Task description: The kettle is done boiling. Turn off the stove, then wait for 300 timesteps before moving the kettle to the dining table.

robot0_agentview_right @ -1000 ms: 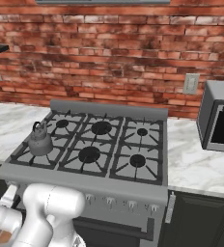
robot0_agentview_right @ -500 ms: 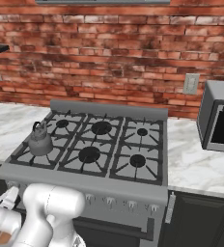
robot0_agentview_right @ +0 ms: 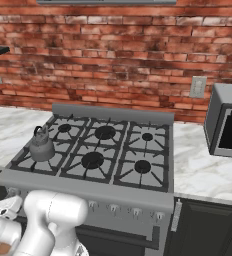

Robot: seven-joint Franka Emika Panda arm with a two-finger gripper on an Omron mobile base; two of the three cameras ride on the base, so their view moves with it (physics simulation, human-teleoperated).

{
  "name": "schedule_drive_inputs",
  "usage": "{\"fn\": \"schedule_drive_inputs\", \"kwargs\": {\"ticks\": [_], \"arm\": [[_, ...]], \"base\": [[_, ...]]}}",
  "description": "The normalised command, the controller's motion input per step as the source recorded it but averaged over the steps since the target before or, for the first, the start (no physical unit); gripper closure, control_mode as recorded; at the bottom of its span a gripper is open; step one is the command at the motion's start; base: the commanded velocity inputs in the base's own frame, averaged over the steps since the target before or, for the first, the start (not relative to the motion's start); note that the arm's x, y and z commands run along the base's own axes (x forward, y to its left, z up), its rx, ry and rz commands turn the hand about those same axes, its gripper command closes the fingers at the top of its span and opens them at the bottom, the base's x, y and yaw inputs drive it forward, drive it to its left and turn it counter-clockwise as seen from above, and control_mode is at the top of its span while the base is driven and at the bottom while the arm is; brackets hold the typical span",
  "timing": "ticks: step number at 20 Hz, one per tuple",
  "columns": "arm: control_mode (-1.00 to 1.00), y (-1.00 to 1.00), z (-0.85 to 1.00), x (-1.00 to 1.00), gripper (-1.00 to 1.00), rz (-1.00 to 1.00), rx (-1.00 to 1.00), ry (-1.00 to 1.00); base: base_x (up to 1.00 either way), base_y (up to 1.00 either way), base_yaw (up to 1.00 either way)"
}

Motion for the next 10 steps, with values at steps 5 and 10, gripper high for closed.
{"fn": "schedule_drive_inputs", "kwargs": {"ticks": [5,10], "arm": [[-1.0,0.0,-0.04,0.0,1.0,0.0,0.32,0.0],[-1.0,0.0,-0.07,0.0,1.0,0.0,0.33,0.0]], "base": [[0.0,0.0,0.0],[0.0,0.0,0.0]]}}
